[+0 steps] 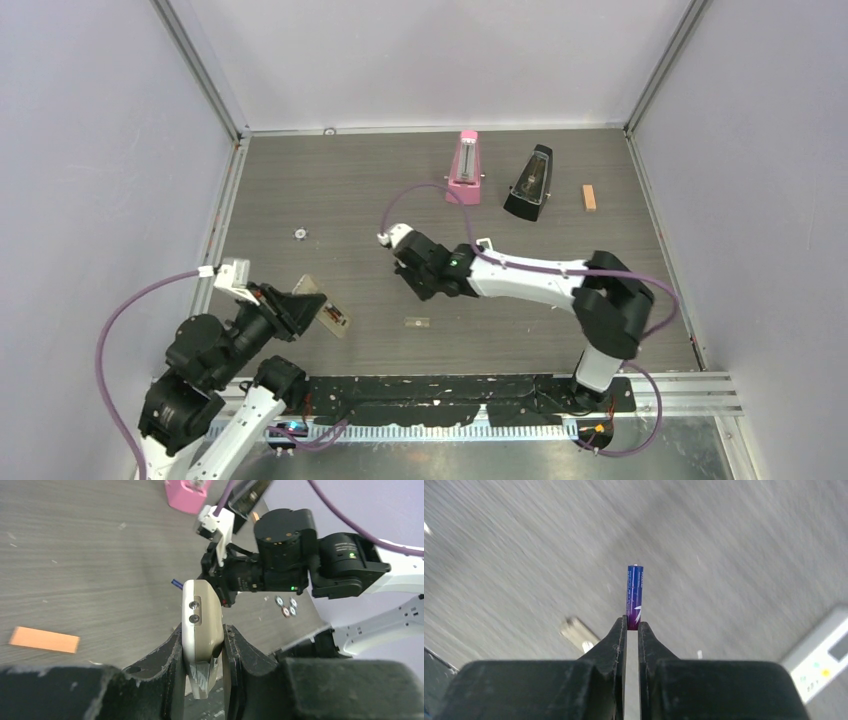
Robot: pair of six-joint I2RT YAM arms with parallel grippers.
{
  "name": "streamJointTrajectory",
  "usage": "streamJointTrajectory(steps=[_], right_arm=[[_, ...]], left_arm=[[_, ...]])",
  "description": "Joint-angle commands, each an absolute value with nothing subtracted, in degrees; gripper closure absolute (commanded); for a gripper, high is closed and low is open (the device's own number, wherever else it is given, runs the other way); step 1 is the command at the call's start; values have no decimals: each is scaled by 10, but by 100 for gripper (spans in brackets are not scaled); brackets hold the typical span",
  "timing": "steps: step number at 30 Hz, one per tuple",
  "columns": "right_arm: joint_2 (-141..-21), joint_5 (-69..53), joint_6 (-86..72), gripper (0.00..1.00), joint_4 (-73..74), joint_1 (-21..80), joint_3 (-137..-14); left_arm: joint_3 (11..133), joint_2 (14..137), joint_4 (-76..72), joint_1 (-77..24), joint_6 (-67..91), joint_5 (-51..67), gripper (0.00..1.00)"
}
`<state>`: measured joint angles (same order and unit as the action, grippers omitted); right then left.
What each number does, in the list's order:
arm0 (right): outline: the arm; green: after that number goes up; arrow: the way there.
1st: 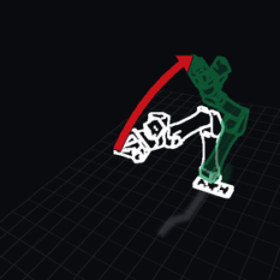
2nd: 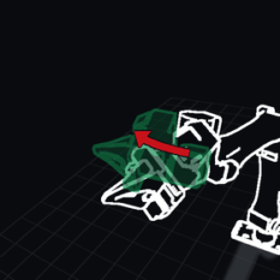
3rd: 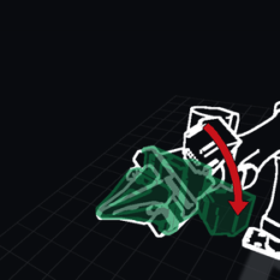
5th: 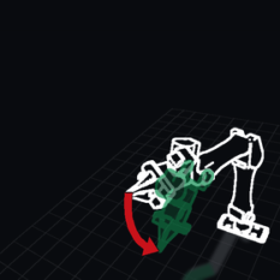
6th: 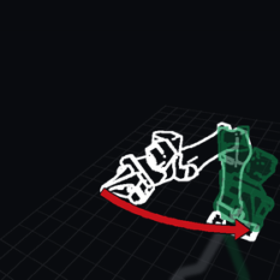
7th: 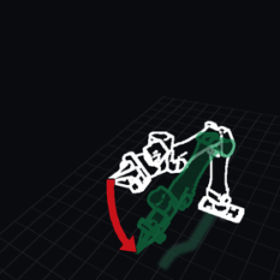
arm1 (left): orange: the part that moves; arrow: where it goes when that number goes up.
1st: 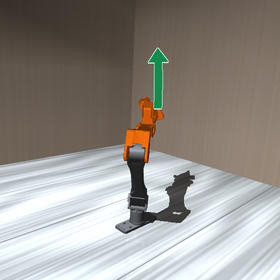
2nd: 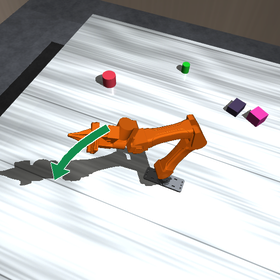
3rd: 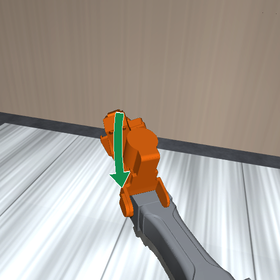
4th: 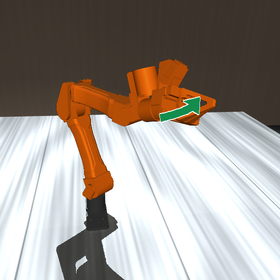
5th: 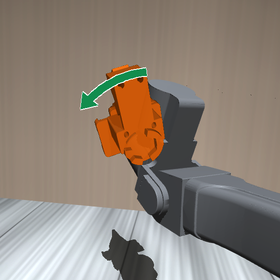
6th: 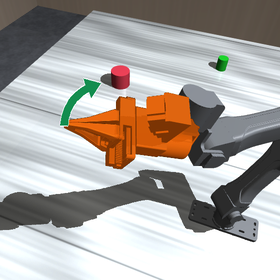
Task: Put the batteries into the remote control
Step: Move the battery to the center of the board.
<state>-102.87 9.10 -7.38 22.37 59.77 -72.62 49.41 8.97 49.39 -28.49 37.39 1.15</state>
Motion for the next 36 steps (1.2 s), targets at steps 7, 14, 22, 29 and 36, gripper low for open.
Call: streamJointTrajectory(steps=[7,14,22,29,36], right_arm=[[-831,111,-153,95,270,596,-490],[-835,109,-146,93,278,596,-468],[-819,126,-152,56,283,596,-477],[-850,125,-135,43,283,595,-504],[-873,94,-132,48,282,596,-515]], left_arm=[[377,128,292,-286,476,211,100],[334,164,214,-286,497,249,100],[313,170,191,-286,499,248,100],[313,168,200,-286,493,245,100],[325,162,227,-286,480,230,100]])
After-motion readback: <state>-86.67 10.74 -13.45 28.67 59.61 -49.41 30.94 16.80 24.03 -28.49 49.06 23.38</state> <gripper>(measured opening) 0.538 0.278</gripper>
